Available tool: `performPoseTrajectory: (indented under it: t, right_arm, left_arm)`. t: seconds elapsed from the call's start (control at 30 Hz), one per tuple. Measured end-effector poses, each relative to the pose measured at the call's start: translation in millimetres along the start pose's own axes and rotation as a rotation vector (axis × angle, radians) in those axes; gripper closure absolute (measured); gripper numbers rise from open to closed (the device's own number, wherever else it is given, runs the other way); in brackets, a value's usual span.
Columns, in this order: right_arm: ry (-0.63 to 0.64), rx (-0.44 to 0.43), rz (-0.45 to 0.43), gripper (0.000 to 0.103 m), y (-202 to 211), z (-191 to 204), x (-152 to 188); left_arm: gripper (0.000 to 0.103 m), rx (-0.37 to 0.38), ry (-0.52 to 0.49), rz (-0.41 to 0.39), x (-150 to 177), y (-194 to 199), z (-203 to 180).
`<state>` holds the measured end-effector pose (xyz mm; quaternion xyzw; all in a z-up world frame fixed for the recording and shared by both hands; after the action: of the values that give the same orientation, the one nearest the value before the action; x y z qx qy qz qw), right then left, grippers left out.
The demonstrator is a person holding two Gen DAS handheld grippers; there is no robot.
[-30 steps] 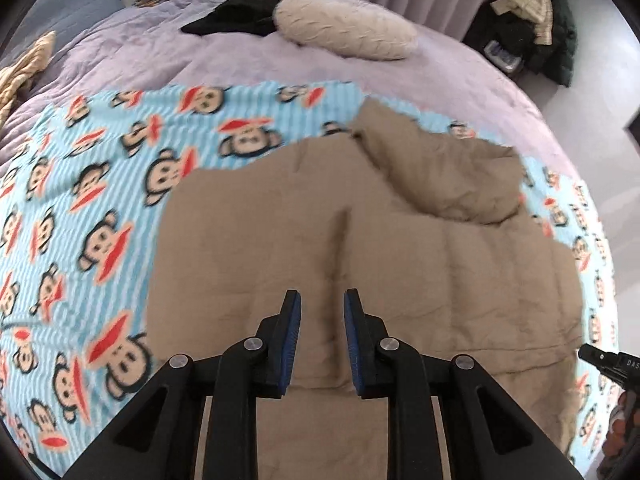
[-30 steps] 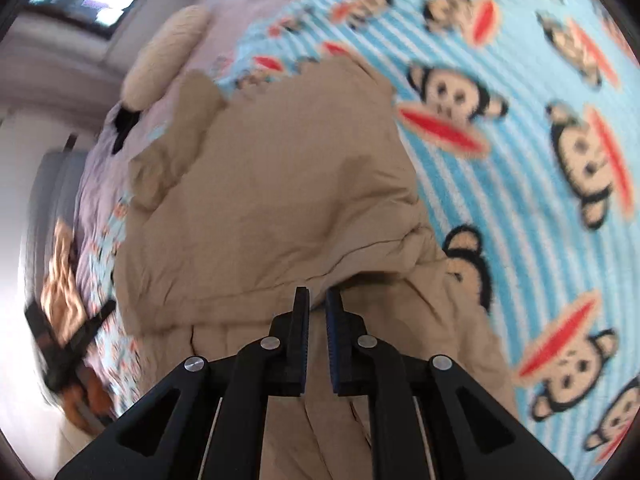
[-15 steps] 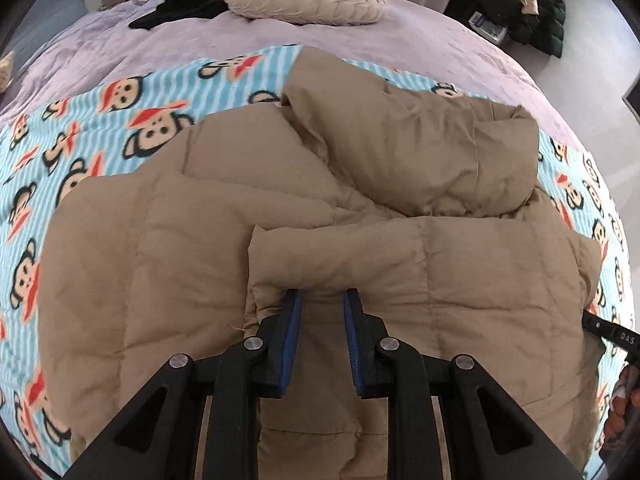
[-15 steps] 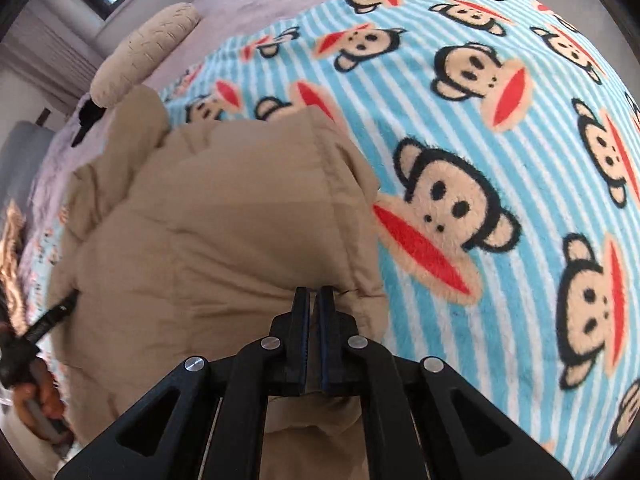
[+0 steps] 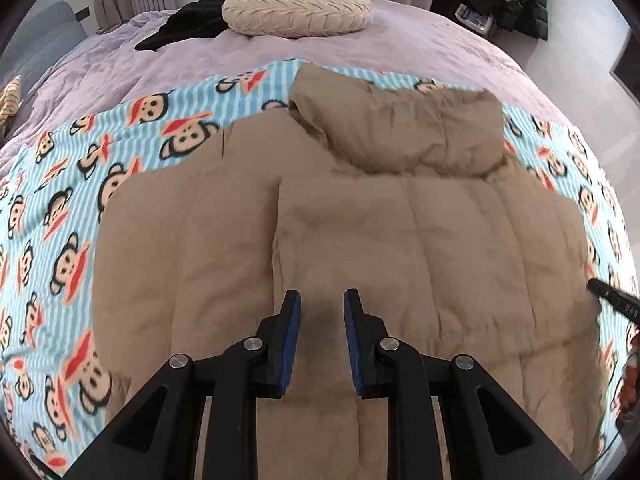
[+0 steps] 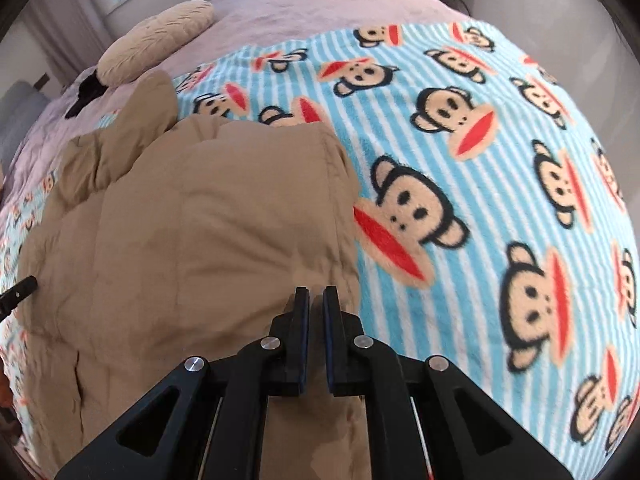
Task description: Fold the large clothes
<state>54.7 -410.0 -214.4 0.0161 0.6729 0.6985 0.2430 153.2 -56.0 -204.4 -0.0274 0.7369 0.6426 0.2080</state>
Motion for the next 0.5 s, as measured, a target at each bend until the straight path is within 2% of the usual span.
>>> performPoseTrajectory:
  t: [0.1,0.17,0.3,0.5]
  right_arm:
    - [0.003,0.012,-0.002,0.095,9,-1,13]
    - [-0.001,0.024,0.018,0.094,10,-4,18]
    - [-0.037,0.016,0.042,0.072,21,-15,25]
    - [-0.094,-0.04,0.041,0.071,41,-26,38]
  left_arm:
    - [0.079,-0.059,-0.02,0.031,14,-10,0]
    - [0.079,-0.071,0.009,0.046,19,-16,5]
    - [0.079,-0.083,0.056,0.049,24,-7,10]
    - [0.079,-0.107,0.051,0.059,33,9,1]
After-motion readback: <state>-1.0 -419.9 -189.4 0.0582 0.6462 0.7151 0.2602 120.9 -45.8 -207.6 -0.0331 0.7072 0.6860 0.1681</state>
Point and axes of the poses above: each gripper's, at about its wrist camera, not at the fingertips, and y roughly against the way its jaws point, z to its left, x to its underside, the point moved 5 cm from there along -y, roughly the way its jaws point, and after that the axes turned 6 degrees about z, right-handed, at the moved point
